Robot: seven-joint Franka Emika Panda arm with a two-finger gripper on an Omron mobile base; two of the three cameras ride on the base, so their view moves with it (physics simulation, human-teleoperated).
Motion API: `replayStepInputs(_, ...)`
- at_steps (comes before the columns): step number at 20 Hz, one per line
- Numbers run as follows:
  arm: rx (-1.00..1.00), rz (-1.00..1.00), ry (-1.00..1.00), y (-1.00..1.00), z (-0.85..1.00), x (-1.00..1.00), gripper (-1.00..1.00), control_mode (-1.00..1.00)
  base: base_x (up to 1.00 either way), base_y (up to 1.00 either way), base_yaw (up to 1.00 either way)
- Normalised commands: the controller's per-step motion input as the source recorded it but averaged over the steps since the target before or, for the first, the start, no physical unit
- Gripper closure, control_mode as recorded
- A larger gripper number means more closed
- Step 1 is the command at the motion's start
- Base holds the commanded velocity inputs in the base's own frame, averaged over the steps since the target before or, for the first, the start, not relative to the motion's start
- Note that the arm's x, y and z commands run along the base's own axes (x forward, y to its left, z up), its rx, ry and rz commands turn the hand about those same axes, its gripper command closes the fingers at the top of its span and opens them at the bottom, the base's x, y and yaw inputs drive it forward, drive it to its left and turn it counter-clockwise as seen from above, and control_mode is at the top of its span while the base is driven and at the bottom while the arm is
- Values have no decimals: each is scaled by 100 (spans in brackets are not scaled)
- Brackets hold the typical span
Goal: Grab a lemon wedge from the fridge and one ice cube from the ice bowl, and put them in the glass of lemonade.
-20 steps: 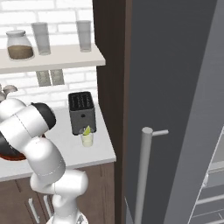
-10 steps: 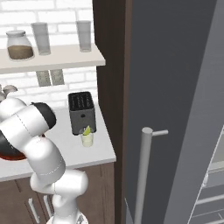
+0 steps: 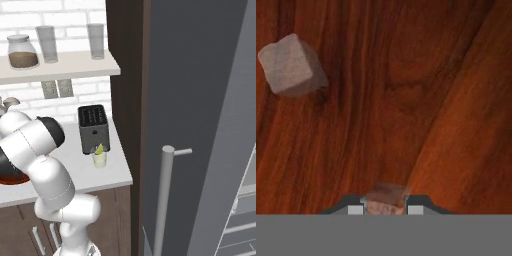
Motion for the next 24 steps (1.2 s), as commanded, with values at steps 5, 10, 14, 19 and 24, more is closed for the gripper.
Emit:
replayStepInputs(5,-2,0,0,0,20,-12,100,-100,0,0,0)
replayStepInputs(10,3,0,-4,0,51,-24,100,-100,0,0,0)
replayStepInputs(14,5,0,-7,0,21,-1,100,-100,0,0,0)
replayStepInputs(19,4,0,-6,0,10,-4,100,-100,0,0,0)
replayStepInputs(24,4,0,-6,-5,12,0,100,-100,0,0,0)
